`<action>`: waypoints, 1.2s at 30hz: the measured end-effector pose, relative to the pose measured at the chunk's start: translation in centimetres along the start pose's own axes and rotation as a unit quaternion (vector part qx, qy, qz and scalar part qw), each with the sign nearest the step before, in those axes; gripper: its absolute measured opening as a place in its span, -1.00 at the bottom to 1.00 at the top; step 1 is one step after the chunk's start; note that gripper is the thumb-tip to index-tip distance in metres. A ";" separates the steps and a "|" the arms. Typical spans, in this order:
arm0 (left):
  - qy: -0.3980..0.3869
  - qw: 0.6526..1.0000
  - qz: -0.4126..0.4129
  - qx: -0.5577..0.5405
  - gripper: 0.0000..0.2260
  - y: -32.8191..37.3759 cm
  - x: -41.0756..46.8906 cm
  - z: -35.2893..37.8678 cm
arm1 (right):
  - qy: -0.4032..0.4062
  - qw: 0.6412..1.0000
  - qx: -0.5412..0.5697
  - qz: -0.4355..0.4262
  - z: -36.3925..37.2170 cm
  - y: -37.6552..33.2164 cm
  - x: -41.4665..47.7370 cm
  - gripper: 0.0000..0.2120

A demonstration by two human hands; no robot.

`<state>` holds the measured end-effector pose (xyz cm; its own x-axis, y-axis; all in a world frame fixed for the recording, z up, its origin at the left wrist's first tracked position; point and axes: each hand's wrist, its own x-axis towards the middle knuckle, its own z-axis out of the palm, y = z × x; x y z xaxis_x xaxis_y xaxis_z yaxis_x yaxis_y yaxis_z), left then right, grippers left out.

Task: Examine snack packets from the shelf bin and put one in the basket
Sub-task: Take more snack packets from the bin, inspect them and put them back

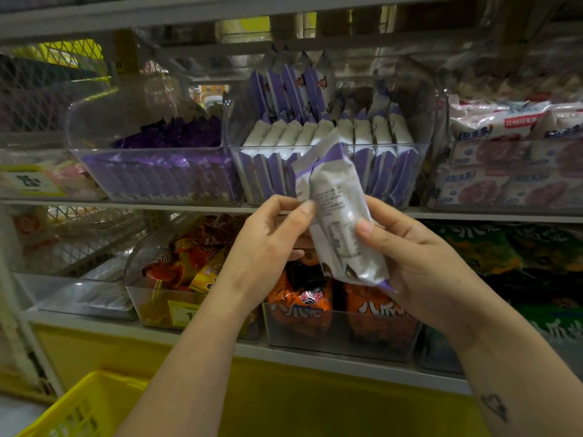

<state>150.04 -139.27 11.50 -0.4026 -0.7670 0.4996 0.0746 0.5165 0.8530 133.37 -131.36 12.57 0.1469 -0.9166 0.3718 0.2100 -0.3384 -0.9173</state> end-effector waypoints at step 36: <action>-0.059 0.967 0.183 0.168 -0.61 14.1 6.8 -0.2 | -0.007 0.861 -0.489 -0.143 -0.3 -16.2 6.3 -0.43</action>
<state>148.56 -137.27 26.96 -0.5079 -0.4705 0.7216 -0.0615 0.8553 0.5144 130.64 -131.66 29.75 0.2381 -0.7654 0.5979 -0.6726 -0.5740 -0.4670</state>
